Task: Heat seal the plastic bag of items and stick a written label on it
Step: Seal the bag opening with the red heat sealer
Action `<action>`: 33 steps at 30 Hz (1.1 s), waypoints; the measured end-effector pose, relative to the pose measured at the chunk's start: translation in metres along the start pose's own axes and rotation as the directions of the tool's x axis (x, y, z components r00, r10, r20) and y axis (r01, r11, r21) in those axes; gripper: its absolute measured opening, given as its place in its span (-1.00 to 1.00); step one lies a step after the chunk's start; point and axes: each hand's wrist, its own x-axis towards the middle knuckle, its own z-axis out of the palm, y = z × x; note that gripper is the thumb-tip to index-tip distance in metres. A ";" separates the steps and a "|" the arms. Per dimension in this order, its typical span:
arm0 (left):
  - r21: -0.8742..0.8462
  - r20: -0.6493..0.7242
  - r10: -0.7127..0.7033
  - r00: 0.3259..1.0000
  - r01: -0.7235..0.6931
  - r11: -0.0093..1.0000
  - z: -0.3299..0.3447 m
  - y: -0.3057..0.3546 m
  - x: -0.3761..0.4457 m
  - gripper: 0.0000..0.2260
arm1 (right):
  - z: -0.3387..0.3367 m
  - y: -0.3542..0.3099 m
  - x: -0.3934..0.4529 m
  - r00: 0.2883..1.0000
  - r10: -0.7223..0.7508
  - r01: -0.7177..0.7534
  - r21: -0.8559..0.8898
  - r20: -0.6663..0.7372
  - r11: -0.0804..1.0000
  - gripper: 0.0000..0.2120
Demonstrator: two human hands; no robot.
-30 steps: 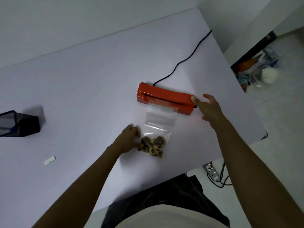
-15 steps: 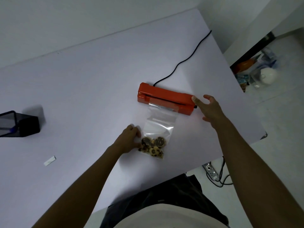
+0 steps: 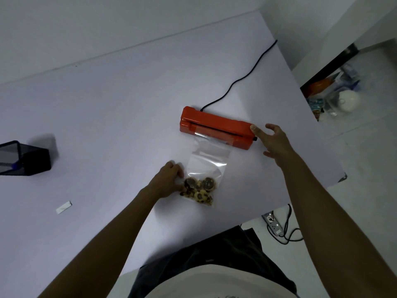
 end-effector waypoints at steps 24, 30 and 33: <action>-0.232 -0.392 0.057 0.918 -0.158 0.960 -0.111 0.067 0.062 -0.39 | 0.035 0.024 -0.045 0.995 -0.086 0.080 0.123 0.042 0.989 -0.83; -0.073 -0.286 0.127 0.950 -0.154 0.985 -0.114 0.069 0.065 -0.55 | 0.063 0.026 -0.040 0.989 -0.067 0.056 0.086 0.133 0.995 -0.89; -0.090 -0.293 0.127 0.948 -0.159 0.983 -0.114 0.071 0.060 -0.60 | 0.068 0.022 -0.040 0.979 -0.078 0.052 0.142 0.186 0.989 -0.94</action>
